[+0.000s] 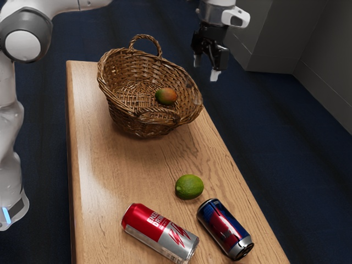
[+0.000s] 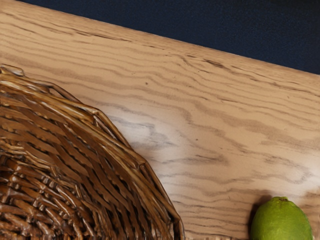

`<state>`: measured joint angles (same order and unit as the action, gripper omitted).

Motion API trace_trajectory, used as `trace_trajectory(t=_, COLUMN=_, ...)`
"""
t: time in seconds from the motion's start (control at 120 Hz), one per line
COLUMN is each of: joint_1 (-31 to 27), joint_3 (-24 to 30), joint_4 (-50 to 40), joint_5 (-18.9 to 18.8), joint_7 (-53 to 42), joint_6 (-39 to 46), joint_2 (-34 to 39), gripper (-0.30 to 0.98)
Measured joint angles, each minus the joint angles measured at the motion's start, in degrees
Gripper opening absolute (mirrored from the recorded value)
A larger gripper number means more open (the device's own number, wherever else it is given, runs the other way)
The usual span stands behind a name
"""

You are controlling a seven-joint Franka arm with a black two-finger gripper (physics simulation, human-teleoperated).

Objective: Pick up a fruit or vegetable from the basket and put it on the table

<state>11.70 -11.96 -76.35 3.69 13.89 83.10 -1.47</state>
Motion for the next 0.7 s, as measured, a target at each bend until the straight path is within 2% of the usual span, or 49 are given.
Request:
trace_trajectory(t=0.2, joint_1=5.31, joint_3=-1.71, joint_4=1.01, joint_5=1.38, joint_7=16.01, joint_6=-4.22, joint_2=0.26, gripper=0.69)
trace_trajectory(t=0.333, joint_1=16.5, joint_3=-11.12, joint_4=0.78, joint_5=1.52, joint_7=23.74, joint_6=-6.35, joint_2=0.43, gripper=0.69)
trace_trajectory(t=0.35, joint_1=15.74, joint_3=-10.2, joint_4=0.46, joint_5=1.5, joint_7=24.49, joint_6=-6.57, joint_2=0.8, gripper=0.69)
trace_trajectory(t=0.425, joint_1=6.08, joint_3=0.2, joint_4=-3.88, joint_5=-0.51, joint_7=27.61, joint_6=-6.83, joint_2=5.56, gripper=0.69)
trace_trajectory(t=0.45, joint_1=2.6, joint_3=1.8, joint_4=-7.57, joint_5=-1.13, joint_7=28.57, joint_6=-6.22, joint_2=8.21, gripper=0.68)
trace_trajectory(t=0.5, joint_1=-8.59, joint_3=3.47, joint_4=-14.41, joint_5=-2.07, joint_7=30.37, joint_6=-4.37, joint_2=12.75, gripper=0.68)
trace_trajectory(t=0.533, joint_1=-13.43, joint_3=3.97, joint_4=-18.15, joint_5=-2.53, joint_7=31.43, joint_6=-2.98, joint_2=14.9, gripper=0.69)
trace_trajectory(t=0.592, joint_1=-17.34, joint_3=4.25, joint_4=-21.18, joint_5=-3.57, joint_7=32.75, joint_6=-0.94, joint_2=15.86, gripper=0.69)
trace_trajectory(t=0.7, joint_1=-19.27, joint_3=4.38, joint_4=-25.27, joint_5=-5.15, joint_7=32.92, joint_6=4.1, joint_2=15.39, gripper=0.69)
